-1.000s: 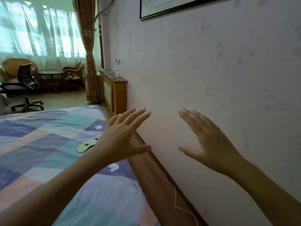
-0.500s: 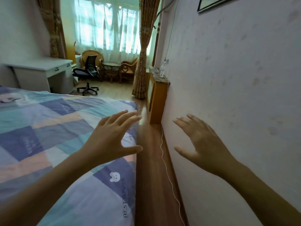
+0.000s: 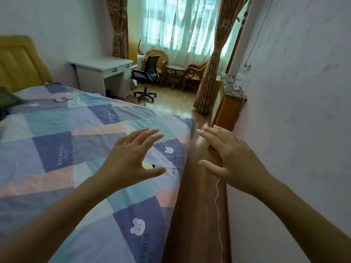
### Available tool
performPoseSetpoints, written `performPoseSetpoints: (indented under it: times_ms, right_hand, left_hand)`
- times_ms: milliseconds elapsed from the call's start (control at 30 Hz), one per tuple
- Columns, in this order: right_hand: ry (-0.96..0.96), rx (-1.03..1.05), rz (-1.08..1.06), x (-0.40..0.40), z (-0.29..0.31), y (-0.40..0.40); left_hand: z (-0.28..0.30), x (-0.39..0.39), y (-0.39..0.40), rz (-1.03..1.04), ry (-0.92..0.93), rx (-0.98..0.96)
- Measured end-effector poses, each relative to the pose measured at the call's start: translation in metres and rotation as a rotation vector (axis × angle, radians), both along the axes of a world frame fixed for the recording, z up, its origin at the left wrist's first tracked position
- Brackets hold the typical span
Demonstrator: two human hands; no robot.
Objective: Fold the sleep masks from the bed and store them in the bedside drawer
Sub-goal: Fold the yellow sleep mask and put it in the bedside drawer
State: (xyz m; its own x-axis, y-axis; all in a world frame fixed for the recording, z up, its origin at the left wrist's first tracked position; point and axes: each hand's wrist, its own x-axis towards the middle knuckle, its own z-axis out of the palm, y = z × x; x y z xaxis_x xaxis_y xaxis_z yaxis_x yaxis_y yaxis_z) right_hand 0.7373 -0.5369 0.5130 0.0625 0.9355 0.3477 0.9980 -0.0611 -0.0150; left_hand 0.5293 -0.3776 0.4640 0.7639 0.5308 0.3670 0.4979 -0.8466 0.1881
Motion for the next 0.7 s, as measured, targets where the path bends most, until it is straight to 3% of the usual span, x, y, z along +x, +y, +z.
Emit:
performPoseSetpoints:
  times_ms: [333, 700]
  right_hand:
    - [0.047, -0.130, 0.293, 0.139, -0.074, 0.211]
    - [0.101, -0.356, 0.551, 0.176, -0.218, 0.403]
  left_hand:
    - [-0.073, 0.102, 0.132, 0.328, 0.052, -0.143]
    - [-0.200, 0.136, 0.251, 0.576, 0.150, -0.364]
